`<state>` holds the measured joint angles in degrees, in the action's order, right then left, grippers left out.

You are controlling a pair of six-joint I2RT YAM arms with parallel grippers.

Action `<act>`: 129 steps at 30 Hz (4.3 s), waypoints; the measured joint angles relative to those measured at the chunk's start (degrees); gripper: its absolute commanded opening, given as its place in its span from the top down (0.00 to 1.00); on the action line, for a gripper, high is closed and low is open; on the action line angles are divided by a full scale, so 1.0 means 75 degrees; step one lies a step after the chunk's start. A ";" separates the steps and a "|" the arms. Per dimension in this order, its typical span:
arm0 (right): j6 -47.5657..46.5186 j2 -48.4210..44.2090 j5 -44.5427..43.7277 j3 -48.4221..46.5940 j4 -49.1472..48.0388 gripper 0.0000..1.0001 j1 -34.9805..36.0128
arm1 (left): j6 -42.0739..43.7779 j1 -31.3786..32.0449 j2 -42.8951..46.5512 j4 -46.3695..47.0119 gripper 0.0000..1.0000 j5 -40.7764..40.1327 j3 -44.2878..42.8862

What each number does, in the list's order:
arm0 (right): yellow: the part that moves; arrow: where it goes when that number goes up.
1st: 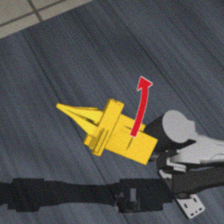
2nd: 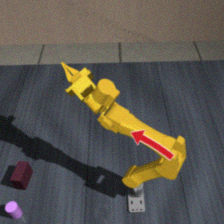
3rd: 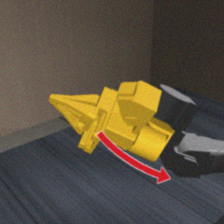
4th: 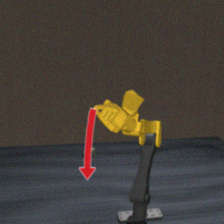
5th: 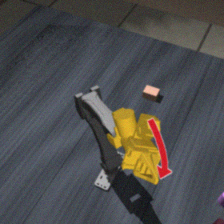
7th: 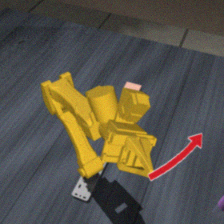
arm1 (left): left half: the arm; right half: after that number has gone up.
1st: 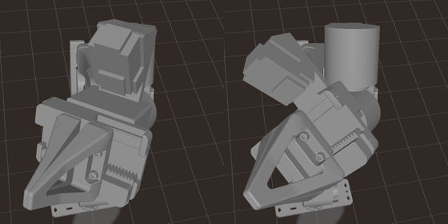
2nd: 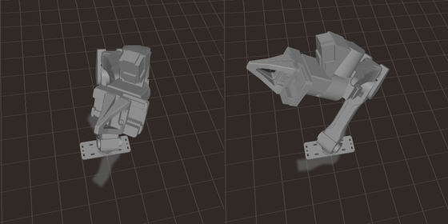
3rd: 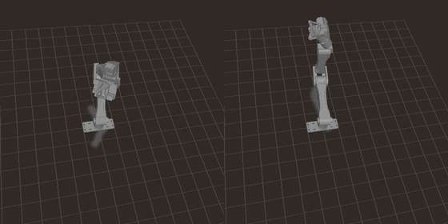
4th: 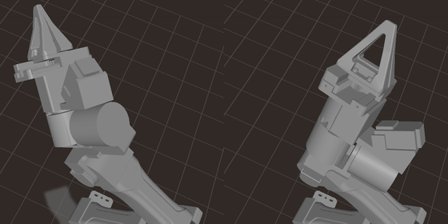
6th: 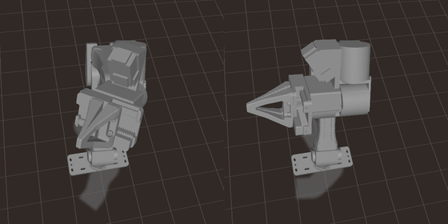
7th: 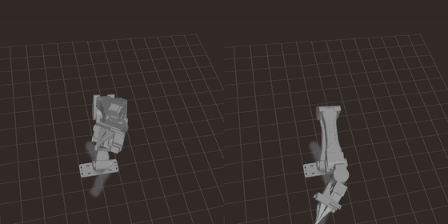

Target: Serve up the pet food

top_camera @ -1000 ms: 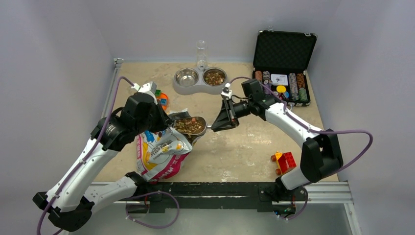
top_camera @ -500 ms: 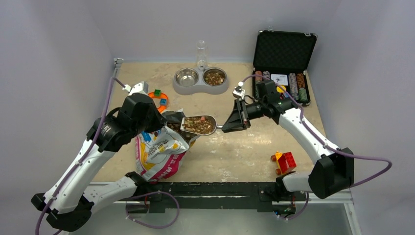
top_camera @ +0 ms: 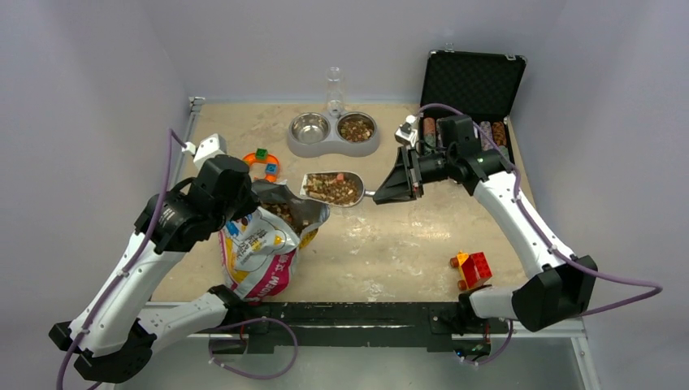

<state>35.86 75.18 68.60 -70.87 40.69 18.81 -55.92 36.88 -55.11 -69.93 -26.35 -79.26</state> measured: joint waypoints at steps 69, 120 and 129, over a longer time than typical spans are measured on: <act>0.1072 0.8443 -0.7085 -0.8641 0.0102 1.00 0.1271 | 0.0388 -0.0015 0.1093 -0.0358 1.00 0.0026 0.0393; -0.4779 0.8956 -1.1645 -0.9113 -0.0408 1.00 0.2844 | -0.0254 -0.0015 0.1204 -0.0784 1.00 0.0350 0.0557; -0.5368 0.8956 -1.1826 -0.9116 -0.0551 1.00 0.2926 | -0.0297 -0.0015 0.1303 -0.0825 1.00 0.0356 0.0597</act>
<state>-4.40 142.34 -20.10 -139.24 36.56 40.75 -58.15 36.77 -45.34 -76.12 -23.68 -74.78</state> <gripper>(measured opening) 0.271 0.018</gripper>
